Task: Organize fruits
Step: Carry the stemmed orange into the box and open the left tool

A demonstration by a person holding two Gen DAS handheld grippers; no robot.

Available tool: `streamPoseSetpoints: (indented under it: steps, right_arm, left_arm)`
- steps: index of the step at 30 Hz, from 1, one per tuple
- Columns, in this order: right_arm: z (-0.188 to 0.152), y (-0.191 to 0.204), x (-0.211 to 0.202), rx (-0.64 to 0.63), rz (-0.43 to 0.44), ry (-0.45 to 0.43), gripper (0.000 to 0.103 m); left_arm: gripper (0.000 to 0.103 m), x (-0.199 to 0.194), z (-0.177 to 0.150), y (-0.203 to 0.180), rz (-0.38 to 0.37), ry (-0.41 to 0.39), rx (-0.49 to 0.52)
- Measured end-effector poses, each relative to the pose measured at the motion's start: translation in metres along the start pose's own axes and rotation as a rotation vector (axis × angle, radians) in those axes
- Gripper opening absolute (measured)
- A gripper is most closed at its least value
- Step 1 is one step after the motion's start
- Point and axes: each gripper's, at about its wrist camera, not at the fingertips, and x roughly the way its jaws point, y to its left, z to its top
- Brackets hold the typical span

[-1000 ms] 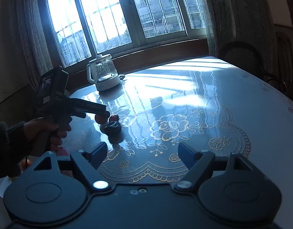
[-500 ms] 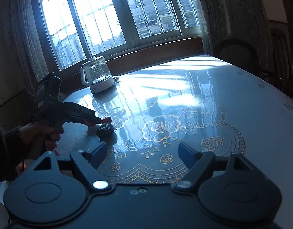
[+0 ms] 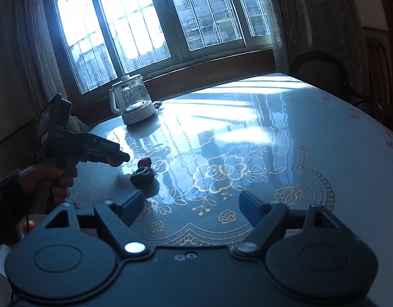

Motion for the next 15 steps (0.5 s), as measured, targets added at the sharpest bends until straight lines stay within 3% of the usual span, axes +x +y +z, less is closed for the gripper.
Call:
streamPoseSetpoints:
  steps: [8,15]
  right_arm:
    - [0.003,0.014,-0.003,-0.018,0.016,-0.013,0.081]
    - [0.002,0.04,-0.004,-0.045,0.047,-0.023,0.081]
  left_arm:
    - [0.04,-0.06,-0.008,0.028,0.0,-0.046,-0.026]
    - [0.04,-0.121,-0.041,0.076,0.032,-0.052,-0.071]
